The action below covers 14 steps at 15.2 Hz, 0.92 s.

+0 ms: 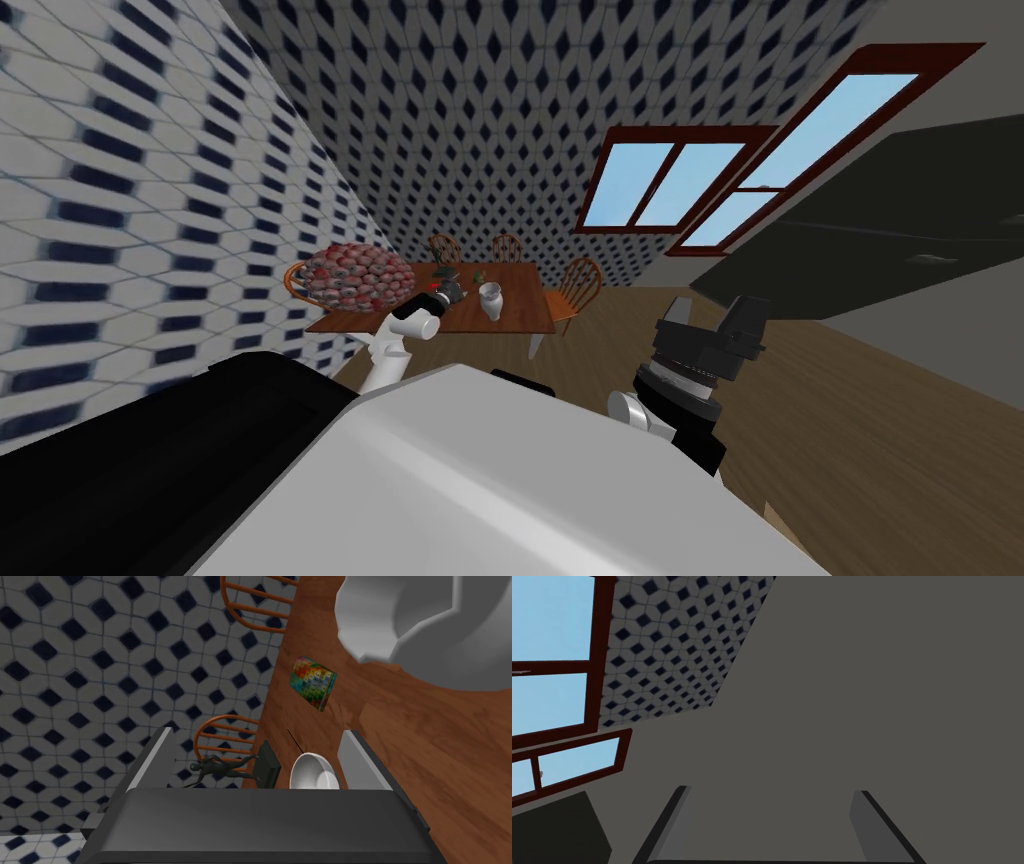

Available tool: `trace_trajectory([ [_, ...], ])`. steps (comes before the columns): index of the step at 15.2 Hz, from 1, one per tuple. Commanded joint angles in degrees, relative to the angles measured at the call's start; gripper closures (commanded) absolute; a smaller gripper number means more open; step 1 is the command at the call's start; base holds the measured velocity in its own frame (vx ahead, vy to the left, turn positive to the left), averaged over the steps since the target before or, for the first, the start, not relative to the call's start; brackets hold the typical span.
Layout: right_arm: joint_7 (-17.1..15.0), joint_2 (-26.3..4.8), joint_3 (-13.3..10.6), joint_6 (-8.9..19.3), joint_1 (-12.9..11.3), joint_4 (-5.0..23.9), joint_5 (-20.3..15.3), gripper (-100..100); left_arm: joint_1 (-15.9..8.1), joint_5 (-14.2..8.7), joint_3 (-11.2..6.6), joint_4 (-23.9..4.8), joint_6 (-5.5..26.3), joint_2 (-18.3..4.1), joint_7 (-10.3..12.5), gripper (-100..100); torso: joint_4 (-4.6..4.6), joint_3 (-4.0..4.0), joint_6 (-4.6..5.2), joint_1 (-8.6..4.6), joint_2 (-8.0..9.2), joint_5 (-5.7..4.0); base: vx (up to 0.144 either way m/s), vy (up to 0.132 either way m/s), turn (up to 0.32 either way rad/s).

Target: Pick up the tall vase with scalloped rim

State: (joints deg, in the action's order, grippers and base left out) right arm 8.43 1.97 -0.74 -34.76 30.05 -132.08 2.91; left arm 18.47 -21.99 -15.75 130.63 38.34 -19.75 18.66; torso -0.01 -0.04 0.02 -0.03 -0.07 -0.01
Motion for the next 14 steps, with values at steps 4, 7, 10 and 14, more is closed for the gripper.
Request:
trace_trajectory([
  [4,0.0,0.0,0.0,0.0,0.0,0.0,0.0,0,-1.1,-2.1,-2.03,0.1,6.3,-0.7,1.8,-100,0.0,0.01,-0.04,0.01,0.02,0.01,0.013,0.0,-0.098],
  [7,0.0,0.0,0.0,0.0,0.0,0.0,0.0,0,-1.1,-2.1,-2.03,0.1,9.2,-0.7,1.8,-100,0.0,0.0,-0.03,0.0,0.0,0.0,0.014,0.001,-0.085],
  [10,0.0,0.0,0.0,0.0,0.0,0.0,0.0,0,-1.6,-3.4,-3.22,0.1,13.2,-1.1,2.7,-100,0.0,0.0,-0.01,-0.01,0.0,0.0,0.015,-0.001,-0.129],
  [14,0.0,0.0,0.0,0.0,0.0,0.0,0.0,0,-2.2,-4.7,-4.38,0.0,17.5,-1.5,3.7,-100,0.0,0.0,-0.01,-0.01,-0.01,0.0,0.014,0.0,-0.097],
])
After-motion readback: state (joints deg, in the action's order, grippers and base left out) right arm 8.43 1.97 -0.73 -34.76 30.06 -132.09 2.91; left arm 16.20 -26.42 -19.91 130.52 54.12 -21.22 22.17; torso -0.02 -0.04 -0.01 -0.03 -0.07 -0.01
